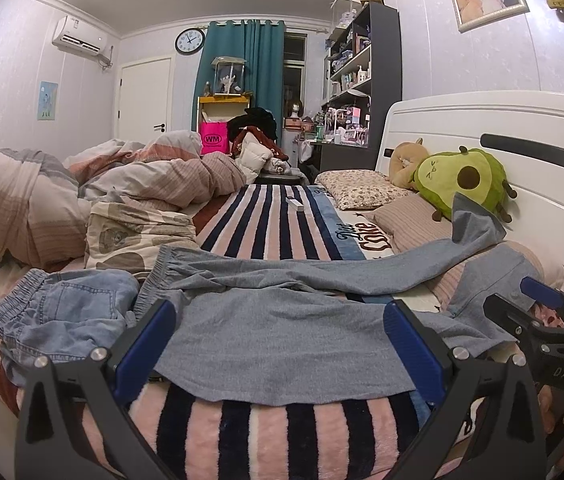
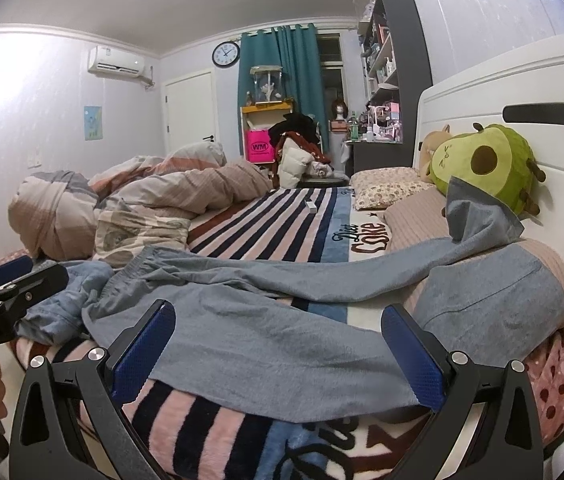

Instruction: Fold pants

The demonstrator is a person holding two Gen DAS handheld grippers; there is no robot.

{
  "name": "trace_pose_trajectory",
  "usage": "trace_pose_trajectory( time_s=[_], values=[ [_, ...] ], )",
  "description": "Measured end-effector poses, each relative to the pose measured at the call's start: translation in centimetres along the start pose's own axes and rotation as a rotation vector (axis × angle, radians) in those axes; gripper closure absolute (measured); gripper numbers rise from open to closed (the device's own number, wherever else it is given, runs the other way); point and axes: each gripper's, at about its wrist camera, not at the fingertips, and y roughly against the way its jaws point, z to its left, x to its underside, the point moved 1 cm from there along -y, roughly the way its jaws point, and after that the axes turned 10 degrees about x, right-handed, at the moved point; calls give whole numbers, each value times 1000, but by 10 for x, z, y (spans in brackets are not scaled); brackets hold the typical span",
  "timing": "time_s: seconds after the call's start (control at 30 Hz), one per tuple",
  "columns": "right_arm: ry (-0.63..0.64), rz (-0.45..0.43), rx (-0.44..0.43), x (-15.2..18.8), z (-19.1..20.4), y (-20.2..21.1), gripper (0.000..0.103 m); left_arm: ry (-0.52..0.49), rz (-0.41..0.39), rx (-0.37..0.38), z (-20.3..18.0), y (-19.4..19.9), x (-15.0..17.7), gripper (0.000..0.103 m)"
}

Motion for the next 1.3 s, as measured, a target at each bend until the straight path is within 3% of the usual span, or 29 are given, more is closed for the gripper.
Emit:
trace_pose_trajectory(
  time_s=[1.3],
  values=[
    [-15, 18, -10, 2, -5, -5, 0, 13, 23, -3, 6, -10, 7, 1]
  ],
)
